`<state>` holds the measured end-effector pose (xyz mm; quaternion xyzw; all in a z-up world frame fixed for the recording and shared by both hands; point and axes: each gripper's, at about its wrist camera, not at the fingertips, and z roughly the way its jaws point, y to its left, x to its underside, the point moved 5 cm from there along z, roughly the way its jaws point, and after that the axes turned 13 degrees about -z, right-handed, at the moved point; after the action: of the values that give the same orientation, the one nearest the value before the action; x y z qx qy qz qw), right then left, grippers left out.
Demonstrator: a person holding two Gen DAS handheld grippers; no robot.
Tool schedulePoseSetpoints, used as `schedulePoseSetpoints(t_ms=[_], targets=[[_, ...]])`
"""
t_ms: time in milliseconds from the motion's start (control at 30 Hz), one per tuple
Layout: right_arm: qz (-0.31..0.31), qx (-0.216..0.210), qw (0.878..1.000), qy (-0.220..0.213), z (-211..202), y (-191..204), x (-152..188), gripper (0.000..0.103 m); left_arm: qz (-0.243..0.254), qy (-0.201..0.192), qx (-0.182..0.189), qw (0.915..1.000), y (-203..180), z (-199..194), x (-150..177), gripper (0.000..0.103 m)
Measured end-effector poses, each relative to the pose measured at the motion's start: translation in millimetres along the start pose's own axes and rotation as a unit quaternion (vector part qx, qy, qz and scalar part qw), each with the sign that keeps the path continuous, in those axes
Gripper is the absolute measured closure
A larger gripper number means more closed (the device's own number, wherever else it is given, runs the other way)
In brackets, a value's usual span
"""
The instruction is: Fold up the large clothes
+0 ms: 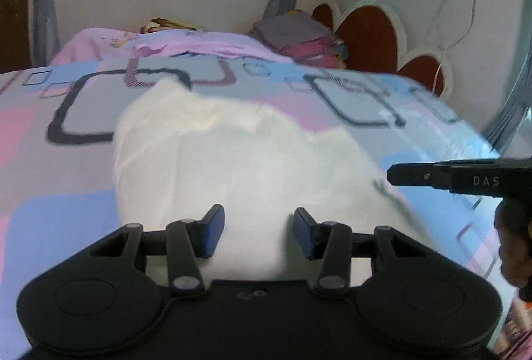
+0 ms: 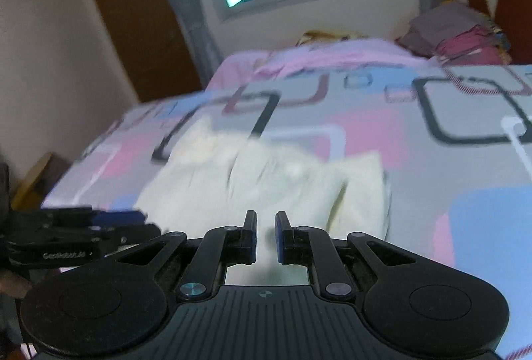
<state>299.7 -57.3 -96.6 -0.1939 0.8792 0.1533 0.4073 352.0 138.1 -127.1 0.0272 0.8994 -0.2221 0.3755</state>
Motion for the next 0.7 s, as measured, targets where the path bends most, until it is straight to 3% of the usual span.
schedulePoseSetpoints(t_ms=[133,367,533,700], targets=[[-0.006,0.007,0.999,0.044,21.4,10.4,36.6,0.092,-0.007,-0.008,-0.023,0.9997,1.2,-4.4,16.5,0.056],[0.007,0.012,0.999,0.045,26.7,3.7,57.9,0.092,0.016,0.001,-0.062,0.9979,-2.5,1.5,28.3,0.056],[-0.004,0.019,1.0,0.022,-30.5,4.4,60.3,0.092,0.024,-0.007,-0.087,0.9959,-2.6,-33.0,47.4,0.058],[0.018,0.039,0.999,-0.009,-102.5,-1.4,72.7,0.092,-0.016,-0.035,-0.113,0.9928,-3.8,-95.5,66.6,0.058]])
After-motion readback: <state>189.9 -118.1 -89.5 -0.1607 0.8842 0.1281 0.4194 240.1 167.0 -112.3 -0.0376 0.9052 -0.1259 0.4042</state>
